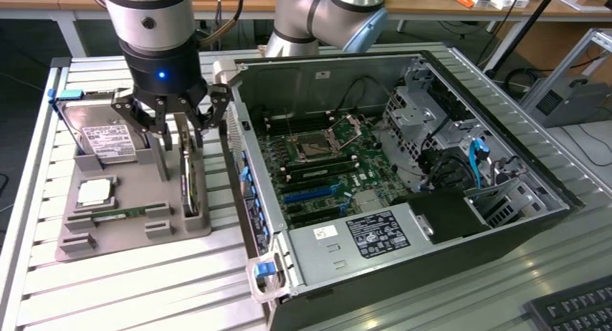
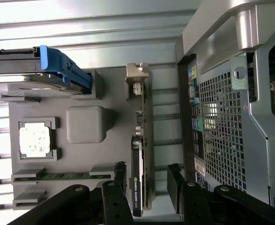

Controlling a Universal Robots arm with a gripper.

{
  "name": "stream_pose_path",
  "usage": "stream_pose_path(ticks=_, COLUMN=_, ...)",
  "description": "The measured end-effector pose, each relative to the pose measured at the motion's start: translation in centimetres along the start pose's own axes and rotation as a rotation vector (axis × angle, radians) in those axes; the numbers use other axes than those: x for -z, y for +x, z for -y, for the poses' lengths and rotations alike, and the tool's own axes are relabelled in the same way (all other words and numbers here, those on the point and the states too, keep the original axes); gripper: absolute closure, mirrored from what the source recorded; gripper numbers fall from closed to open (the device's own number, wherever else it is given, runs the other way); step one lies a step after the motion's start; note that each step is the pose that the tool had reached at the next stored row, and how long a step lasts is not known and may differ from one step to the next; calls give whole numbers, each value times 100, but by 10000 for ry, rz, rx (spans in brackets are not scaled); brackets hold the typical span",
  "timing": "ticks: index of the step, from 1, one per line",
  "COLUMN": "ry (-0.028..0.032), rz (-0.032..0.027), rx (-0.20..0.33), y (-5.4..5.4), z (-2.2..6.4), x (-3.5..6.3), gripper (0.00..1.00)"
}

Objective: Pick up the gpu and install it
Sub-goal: 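Pick up the gpu and move the gpu toward the slot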

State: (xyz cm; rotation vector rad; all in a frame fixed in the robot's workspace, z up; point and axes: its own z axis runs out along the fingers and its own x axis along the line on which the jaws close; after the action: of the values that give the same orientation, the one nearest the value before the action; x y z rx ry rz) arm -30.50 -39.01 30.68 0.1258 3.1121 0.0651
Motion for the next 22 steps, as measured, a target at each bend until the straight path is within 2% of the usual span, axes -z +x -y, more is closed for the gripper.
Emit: stream_pose_path(ticks=22, ry=14, rz=1, rx=0, y=19, z=9, x=-175, gripper=52)
